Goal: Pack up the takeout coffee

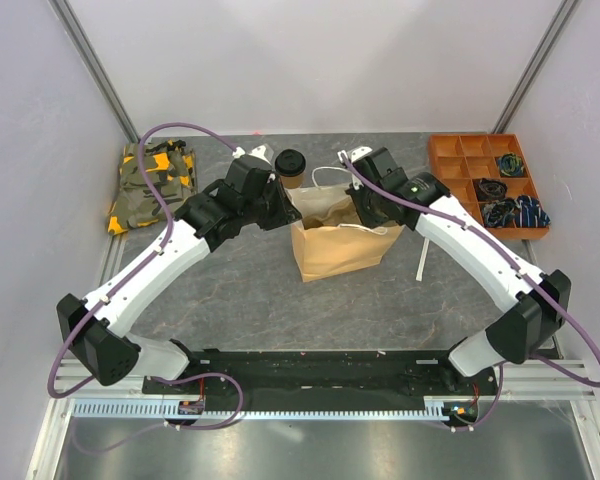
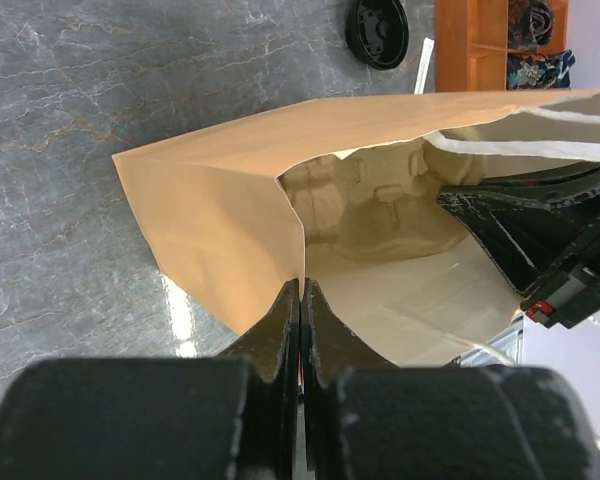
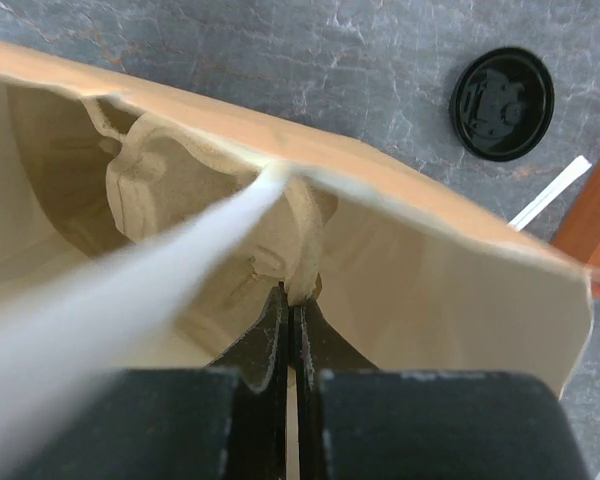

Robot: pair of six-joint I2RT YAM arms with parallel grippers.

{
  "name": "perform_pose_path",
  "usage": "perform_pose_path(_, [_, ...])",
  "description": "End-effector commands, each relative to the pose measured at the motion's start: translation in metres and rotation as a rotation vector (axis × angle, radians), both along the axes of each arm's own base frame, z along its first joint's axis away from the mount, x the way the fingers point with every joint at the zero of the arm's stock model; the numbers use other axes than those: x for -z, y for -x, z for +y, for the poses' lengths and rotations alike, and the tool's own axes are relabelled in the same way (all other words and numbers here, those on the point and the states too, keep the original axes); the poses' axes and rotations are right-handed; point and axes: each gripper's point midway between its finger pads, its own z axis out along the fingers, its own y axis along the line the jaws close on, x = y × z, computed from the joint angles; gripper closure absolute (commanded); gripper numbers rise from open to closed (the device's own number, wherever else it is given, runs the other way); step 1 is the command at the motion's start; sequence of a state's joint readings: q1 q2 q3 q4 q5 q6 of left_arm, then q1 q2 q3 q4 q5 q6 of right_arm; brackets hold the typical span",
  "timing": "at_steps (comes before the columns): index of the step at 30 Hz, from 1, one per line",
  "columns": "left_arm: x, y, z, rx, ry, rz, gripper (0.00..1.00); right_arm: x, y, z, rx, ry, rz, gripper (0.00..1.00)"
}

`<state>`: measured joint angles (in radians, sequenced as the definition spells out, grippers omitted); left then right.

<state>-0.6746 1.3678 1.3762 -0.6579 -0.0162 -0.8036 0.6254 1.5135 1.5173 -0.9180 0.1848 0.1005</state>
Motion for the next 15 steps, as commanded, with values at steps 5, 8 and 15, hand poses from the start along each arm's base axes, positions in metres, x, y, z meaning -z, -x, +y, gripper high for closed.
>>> perform_pose_path(5, [-0.007, 0.002, 0.001, 0.018, 0.014, -0.067, 0.98, -0.004, 0.003, 0.009, 0.025, 0.007, 0.104, 1.00])
perform_pose_path(8, [-0.005, 0.002, 0.005, 0.003, 0.006, -0.079, 0.98, -0.008, 0.008, 0.011, 0.034, 0.003, 0.139, 1.00])
perform_pose_path(15, [0.002, 0.004, 0.006, -0.022, 0.018, -0.067, 0.98, 0.004, 0.010, 0.006, 0.107, 0.009, 0.179, 1.00])
